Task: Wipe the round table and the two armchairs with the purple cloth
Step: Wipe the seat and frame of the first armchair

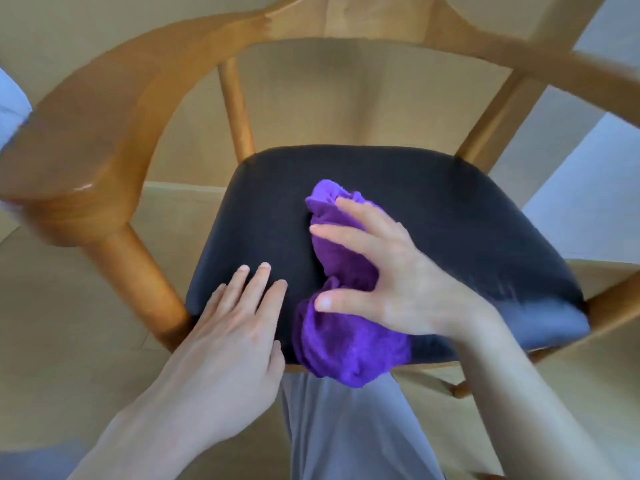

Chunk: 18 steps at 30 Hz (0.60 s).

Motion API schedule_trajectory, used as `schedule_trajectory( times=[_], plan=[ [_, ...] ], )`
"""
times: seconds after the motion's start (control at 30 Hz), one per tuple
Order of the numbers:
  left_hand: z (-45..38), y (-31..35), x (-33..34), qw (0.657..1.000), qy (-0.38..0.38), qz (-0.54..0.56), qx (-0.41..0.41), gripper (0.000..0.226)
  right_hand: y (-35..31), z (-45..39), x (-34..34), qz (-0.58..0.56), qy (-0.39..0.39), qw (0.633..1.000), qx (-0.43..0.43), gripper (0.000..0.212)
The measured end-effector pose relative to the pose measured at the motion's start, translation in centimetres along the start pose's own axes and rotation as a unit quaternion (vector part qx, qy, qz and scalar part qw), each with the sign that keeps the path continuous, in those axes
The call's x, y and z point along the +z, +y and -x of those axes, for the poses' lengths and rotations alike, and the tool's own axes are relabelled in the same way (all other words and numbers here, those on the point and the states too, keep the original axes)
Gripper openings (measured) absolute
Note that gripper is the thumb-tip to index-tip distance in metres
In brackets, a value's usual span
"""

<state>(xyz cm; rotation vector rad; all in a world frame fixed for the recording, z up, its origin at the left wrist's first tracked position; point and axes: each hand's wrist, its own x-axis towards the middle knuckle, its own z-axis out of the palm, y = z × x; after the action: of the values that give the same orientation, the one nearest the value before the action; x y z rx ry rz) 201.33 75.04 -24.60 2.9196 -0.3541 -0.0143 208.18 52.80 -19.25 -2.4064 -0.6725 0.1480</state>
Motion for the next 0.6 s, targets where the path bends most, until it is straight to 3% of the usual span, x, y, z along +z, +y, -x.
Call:
schedule_trajectory(
  times=[0.07,0.2,0.47,0.6],
  plan=[
    [-0.2,0.0,0.1,1.0,-0.007,-0.009,-0.008,0.069,0.5,-0.3,2.3,0.065,-0.044,0.997,0.027,0.079],
    [-1.0,0.4,-0.1,0.999,-0.031,-0.007,-0.026,0.076,0.8,0.0,3.6,0.137,0.016,0.99,0.016,0.059],
    [-1.9,2.3,-0.5,0.993,-0.087,-0.076,-0.038,0.085,2.6,2.6,1.9,0.118,0.044,0.99,0.066,0.05],
    [-3.4,3.0,-0.9,0.997,-0.067,-0.028,0.035,0.077,6.2,5.5,-0.8,0.128,0.11,0.972,0.162,0.056]
  ],
)
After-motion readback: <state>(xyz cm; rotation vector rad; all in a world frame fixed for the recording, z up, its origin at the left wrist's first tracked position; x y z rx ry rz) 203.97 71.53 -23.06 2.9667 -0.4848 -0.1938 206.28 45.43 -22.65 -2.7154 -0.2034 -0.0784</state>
